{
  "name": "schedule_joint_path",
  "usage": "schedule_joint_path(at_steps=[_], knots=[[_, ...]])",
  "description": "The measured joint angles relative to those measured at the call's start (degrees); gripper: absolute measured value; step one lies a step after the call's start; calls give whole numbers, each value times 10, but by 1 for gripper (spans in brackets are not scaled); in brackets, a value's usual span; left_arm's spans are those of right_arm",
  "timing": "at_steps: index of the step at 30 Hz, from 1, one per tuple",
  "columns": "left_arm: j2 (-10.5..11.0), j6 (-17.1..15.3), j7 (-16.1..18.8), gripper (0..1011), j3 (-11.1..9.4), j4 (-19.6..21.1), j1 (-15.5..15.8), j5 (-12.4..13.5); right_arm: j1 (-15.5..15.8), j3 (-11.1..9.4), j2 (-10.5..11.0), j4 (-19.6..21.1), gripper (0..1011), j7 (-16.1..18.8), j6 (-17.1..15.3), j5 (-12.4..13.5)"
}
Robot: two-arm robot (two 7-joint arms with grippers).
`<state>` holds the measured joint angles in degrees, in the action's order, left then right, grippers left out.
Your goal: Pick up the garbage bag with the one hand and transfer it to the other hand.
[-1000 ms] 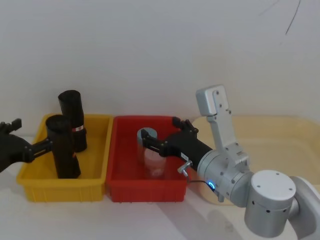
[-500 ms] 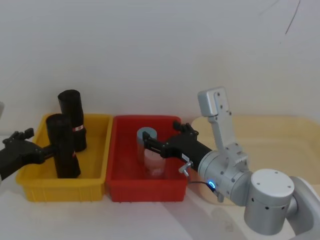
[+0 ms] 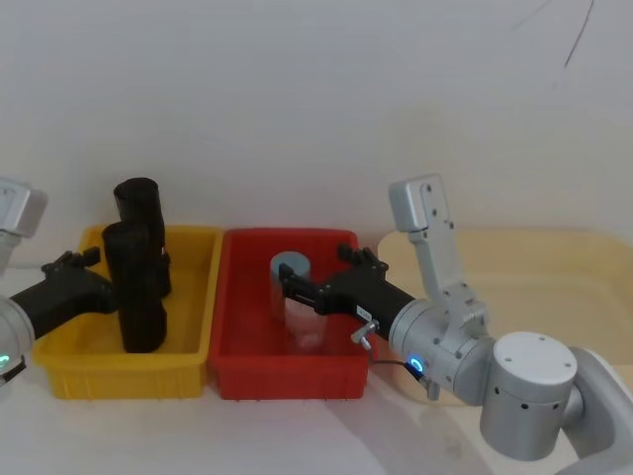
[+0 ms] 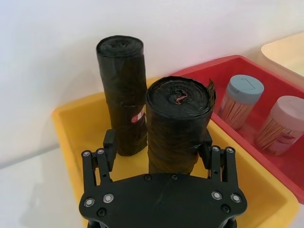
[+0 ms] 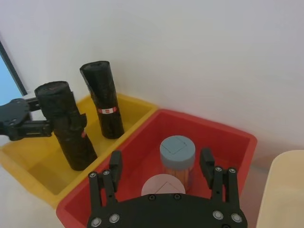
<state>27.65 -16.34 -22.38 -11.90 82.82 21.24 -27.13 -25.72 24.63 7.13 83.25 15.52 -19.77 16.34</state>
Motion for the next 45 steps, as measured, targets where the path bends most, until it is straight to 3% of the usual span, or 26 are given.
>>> schedule_joint_path(at_steps=[20, 32, 45], knots=[[-4, 8, -18, 1001, -29, -41, 41, 11, -21, 22, 10, -35, 1002, 32, -24, 15], [-5, 9, -21, 1001, -33, -48, 48, 13, -52, 41, 17, -84, 1002, 46, -10, -3], [-5, 10, -22, 1001, -35, -51, 51, 13, -61, 47, 24, -103, 1002, 59, -14, -13]])
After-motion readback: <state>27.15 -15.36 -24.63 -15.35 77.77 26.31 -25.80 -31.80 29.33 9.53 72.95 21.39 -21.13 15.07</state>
